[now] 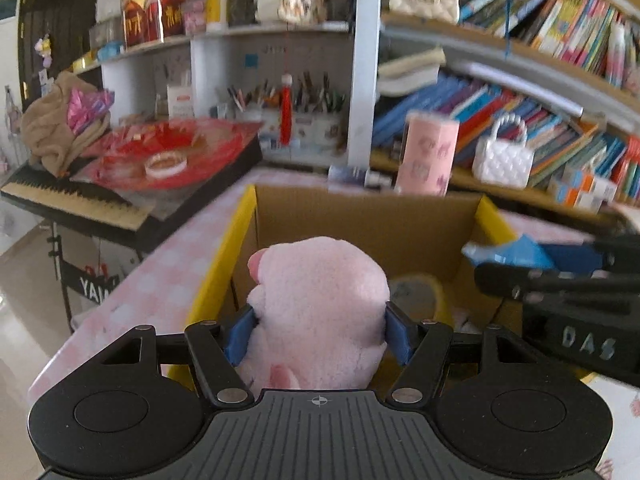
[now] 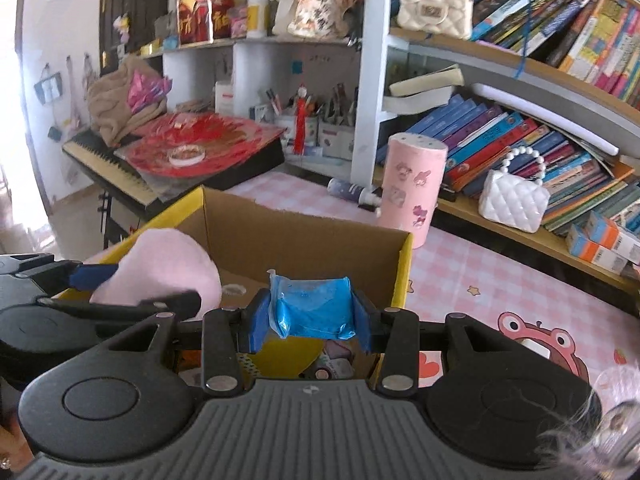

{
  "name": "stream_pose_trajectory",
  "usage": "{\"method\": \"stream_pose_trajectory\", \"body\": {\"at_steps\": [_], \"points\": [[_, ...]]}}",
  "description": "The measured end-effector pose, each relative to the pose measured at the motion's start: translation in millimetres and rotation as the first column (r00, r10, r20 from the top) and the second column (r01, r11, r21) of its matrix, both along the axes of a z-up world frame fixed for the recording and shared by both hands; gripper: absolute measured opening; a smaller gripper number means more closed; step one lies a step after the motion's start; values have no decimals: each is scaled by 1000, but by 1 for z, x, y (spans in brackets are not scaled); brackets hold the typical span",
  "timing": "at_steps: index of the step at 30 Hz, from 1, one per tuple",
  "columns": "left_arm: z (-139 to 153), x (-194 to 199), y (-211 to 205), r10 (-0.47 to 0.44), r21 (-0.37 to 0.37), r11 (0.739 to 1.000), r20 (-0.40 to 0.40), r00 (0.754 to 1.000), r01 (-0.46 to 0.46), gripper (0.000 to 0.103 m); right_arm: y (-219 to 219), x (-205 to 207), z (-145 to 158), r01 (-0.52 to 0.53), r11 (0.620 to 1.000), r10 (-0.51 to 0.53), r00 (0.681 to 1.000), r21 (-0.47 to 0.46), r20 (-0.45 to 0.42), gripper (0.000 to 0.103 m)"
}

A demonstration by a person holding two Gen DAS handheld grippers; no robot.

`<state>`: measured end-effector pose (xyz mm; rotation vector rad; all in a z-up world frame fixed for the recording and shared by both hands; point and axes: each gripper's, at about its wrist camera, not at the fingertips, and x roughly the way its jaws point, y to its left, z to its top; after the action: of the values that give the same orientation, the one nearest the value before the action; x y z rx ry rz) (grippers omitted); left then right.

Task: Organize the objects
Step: 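Lower the pig and packet into the box and open both tools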

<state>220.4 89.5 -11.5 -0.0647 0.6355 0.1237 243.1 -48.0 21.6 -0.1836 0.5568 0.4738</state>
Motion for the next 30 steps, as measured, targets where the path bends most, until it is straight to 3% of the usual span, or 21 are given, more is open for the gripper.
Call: {"method": "stream_pose_trajectory", "body": {"at_steps": [10, 14, 19, 30], "points": [[-11, 5, -18, -68, 85, 994, -32, 997, 71, 76, 7, 17, -17, -42, 998, 40, 998, -55, -45, 40], [-10, 3, -17, -46, 86, 995, -26, 999, 48, 88, 8, 21, -22, -54, 996, 50, 997, -73, -59, 40], [-9, -5, -10, -22, 53, 998, -17, 1000, 23, 95, 9, 28, -25, -61, 995, 55, 995, -80, -83, 40], [-3, -13, -11, -10, 73, 997, -8, 1000, 11, 95, 11, 38, -29, -76, 993, 62, 986, -88, -154, 45]]}}
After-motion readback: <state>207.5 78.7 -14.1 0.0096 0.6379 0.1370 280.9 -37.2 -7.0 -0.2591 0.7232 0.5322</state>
